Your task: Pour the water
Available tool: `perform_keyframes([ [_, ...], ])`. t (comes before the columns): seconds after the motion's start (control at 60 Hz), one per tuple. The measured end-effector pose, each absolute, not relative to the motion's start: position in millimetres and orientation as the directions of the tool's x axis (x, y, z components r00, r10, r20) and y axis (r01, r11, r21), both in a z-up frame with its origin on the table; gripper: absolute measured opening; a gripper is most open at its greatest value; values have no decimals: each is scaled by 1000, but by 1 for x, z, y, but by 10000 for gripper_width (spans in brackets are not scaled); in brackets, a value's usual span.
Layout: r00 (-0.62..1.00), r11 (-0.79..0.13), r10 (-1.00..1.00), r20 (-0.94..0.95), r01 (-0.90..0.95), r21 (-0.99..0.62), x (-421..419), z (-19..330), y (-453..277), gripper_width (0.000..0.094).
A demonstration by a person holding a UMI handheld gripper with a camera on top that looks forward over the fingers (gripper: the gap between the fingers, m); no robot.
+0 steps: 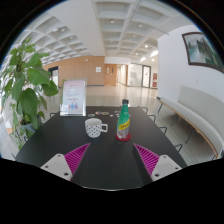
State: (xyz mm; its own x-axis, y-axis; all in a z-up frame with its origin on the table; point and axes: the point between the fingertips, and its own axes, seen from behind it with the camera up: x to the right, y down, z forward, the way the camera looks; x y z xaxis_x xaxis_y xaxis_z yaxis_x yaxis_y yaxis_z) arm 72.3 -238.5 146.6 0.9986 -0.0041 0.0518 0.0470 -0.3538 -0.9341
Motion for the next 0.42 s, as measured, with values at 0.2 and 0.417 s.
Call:
perform_keyframes([
  [0.2,997,-317,6,76,74,-946,68,165,-263,861],
  [0.417,998,-297,-29,51,40,-954,78,169,-274,860],
])
